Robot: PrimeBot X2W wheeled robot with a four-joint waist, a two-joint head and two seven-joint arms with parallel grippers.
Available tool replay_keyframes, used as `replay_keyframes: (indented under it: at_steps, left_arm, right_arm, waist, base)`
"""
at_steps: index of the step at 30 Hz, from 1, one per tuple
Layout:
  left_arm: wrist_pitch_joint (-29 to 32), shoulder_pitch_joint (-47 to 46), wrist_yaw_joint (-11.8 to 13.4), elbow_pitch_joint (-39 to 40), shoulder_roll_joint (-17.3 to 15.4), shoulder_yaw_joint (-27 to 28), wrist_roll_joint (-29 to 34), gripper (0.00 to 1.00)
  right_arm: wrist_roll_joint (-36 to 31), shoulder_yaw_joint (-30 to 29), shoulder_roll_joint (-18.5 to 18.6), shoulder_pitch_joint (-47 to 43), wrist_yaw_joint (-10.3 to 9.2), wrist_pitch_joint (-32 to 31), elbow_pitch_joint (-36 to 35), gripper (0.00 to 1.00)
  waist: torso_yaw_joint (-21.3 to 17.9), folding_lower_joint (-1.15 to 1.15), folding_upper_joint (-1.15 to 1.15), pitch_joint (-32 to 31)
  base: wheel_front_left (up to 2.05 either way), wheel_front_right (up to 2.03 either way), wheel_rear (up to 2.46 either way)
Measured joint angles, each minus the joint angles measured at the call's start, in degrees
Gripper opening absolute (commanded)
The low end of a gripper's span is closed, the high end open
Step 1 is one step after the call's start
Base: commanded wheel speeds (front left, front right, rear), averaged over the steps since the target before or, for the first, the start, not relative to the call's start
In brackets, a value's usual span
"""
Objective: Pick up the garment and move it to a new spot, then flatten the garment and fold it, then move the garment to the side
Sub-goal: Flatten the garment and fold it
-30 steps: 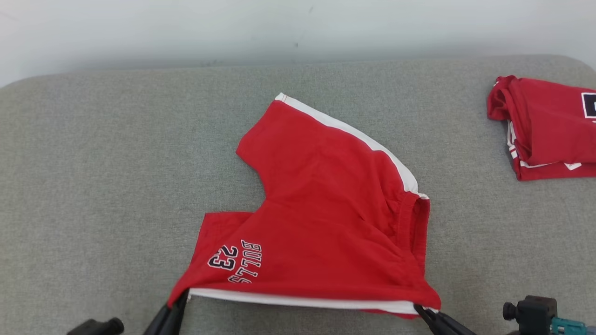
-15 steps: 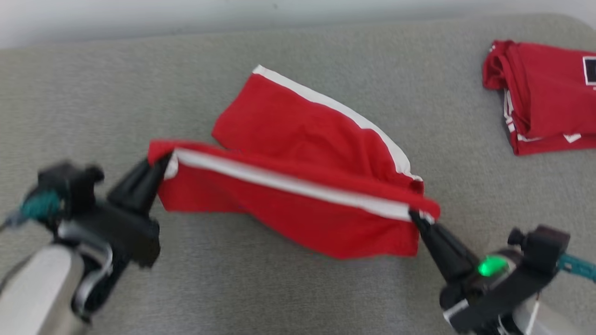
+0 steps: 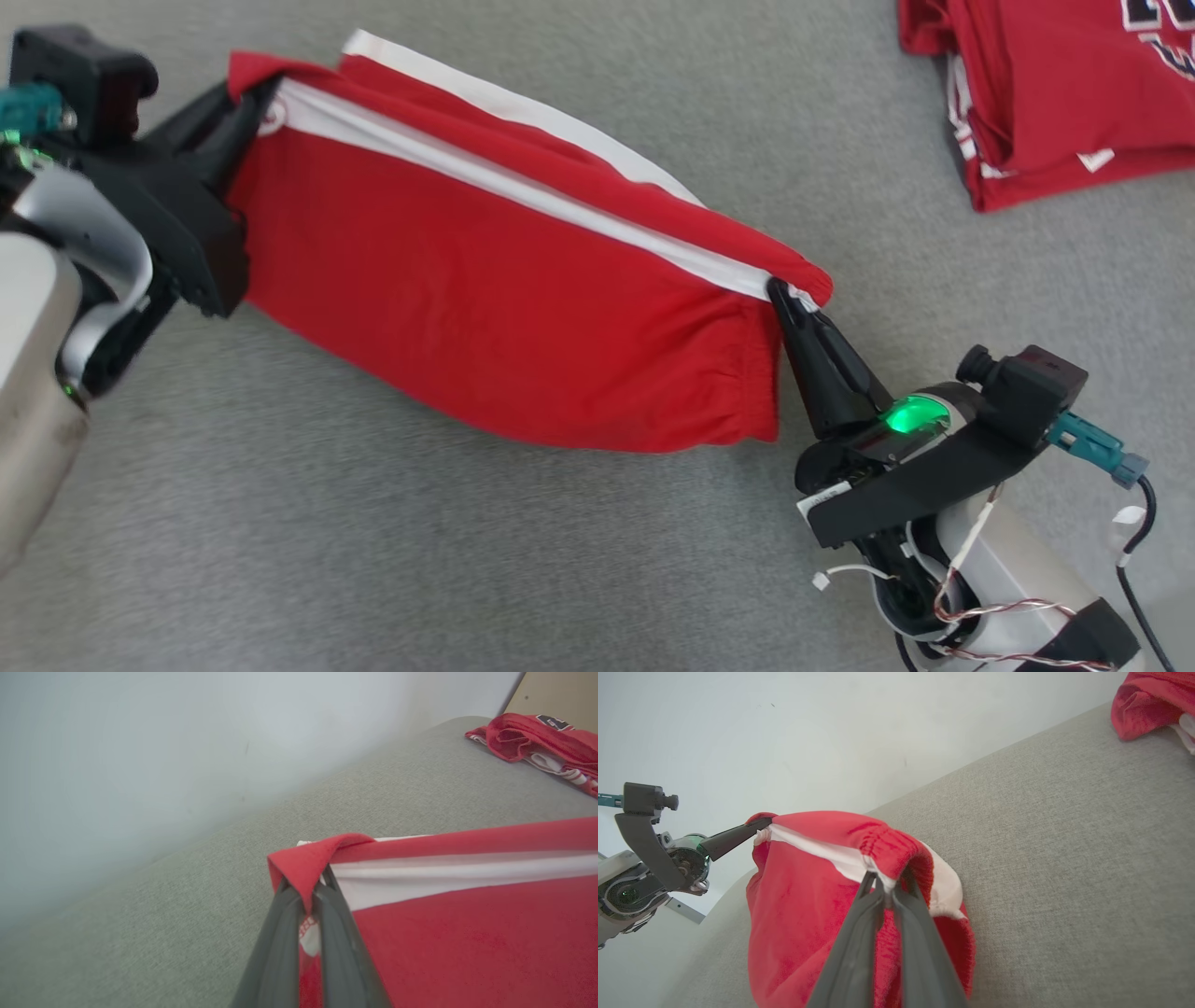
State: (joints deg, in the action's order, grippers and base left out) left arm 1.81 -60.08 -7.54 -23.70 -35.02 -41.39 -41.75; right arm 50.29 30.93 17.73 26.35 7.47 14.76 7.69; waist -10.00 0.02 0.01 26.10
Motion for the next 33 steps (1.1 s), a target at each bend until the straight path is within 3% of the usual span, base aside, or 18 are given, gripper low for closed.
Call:
replay_keyframes:
  at_steps: [13, 14, 15, 16, 25, 33]
  left_arm:
    - [-7.49, -10.26, -0.02, -12.56, 0.43, -11.1, -3.49, 0.0]
    - [-8.58, -10.4, -0.02, -13.22, 0.66, -11.51, -3.87, 0.4]
    - [-9.12, -10.48, -0.02, -13.69, 0.9, -12.21, -4.35, 0.94]
    - [-9.46, -10.47, -0.01, -14.32, 1.08, -13.11, -4.83, 1.0]
    - [-14.4, -10.54, 0.03, -18.04, 0.48, -16.47, -10.4, 1.0]
    - [-14.57, -8.78, 0.03, -18.66, -1.81, -20.06, -13.55, 1.0]
  right_arm:
    - [-8.37, -4.23, -7.4, -0.27, 0.0, -2.8, -1.82, 0.0]
    - [-9.15, -4.54, -7.6, -0.74, 0.0, -3.08, -2.0, 0.25]
    - [-10.2, -4.98, -7.77, -1.22, 0.0, -3.11, -2.18, 0.54]
    - [-10.84, -5.43, -7.93, -1.79, 0.0, -3.15, -2.48, 1.0]
    - [-19.64, -11.41, -10.72, -11.39, 0.0, -1.79, -7.8, 1.0]
    - [-27.11, -12.43, -12.94, -17.33, 0.0, -0.7, -12.66, 1.0]
  waist:
    - [-6.39, 0.0, 0.0, 5.35]
    - [-6.51, -0.01, 0.0, 5.22]
    - [-6.57, -0.01, 0.0, 5.02]
    - [-6.59, -0.01, 0.0, 4.77]
    - [-5.17, -0.03, -0.01, -0.34]
    - [-4.46, -0.03, -0.01, -4.96]
  base:
    - [0.0, 0.0, 0.0]
    - [0.0, 0.0, 0.0]
    - [0.0, 0.0, 0.0]
    - [0.0, 0.0, 0.0]
    - [0.0, 0.0, 0.0]
    - [0.0, 0.0, 0.0]
